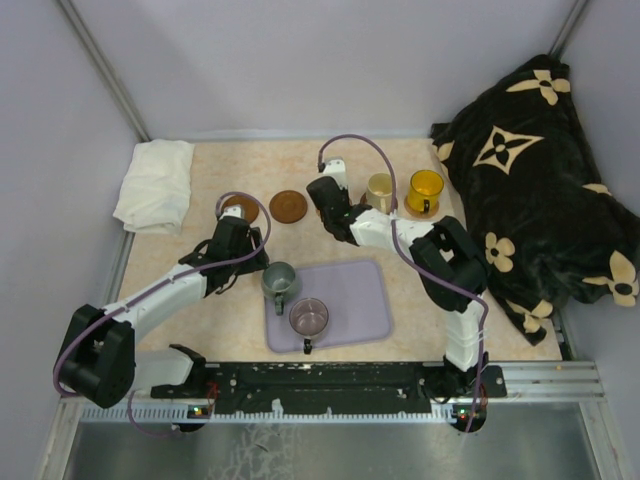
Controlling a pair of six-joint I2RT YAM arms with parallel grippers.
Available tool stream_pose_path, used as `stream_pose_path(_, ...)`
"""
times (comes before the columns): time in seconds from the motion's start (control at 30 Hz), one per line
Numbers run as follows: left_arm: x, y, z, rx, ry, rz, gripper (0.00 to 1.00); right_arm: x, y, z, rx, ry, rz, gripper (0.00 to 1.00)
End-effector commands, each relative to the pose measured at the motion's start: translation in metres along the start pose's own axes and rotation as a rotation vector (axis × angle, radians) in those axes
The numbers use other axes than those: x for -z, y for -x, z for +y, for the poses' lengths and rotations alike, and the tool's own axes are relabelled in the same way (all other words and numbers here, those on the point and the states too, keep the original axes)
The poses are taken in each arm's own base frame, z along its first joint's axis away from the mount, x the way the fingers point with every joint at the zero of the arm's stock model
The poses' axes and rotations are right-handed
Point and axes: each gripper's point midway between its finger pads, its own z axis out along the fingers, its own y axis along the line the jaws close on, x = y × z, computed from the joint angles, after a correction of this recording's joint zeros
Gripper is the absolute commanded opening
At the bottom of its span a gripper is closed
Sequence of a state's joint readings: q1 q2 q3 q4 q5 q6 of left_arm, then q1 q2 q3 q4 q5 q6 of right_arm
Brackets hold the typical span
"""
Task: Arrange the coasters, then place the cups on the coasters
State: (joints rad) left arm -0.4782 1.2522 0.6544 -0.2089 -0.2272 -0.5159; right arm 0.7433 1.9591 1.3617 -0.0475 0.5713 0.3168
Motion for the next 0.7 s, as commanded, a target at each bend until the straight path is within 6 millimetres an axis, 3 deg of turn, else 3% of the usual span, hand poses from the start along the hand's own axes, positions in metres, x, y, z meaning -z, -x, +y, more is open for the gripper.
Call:
stream_pose_path(0.0,0.0011,0.0062,-0.0090,-0.009,-0.029,-0.008,0.72,0.0261,0.0689,0.0056,-0.099,0.034,-0.168,0.00)
stream_pose_path(0.4,0.0017,0.0060,-0.0093,-0.008,-0.030,-0.009,0.72,0.0262,0.0625,0.0077,-0.099,0.042,-0.142,0.00)
stream_pose_path(0.5,0.0015,0.0057,-0.0093,-0.008,-0.031,-0.007,0.72,0.0259,0.0615,0.0078,-0.100,0.045,-0.139,0.16)
stream_pose_path(0.67,0.0015,0.0057,-0.0097,-0.008,-0.033,-0.006,0.72,0.0269,0.0637,0.0073,-0.098,0.045,-0.144,0.29)
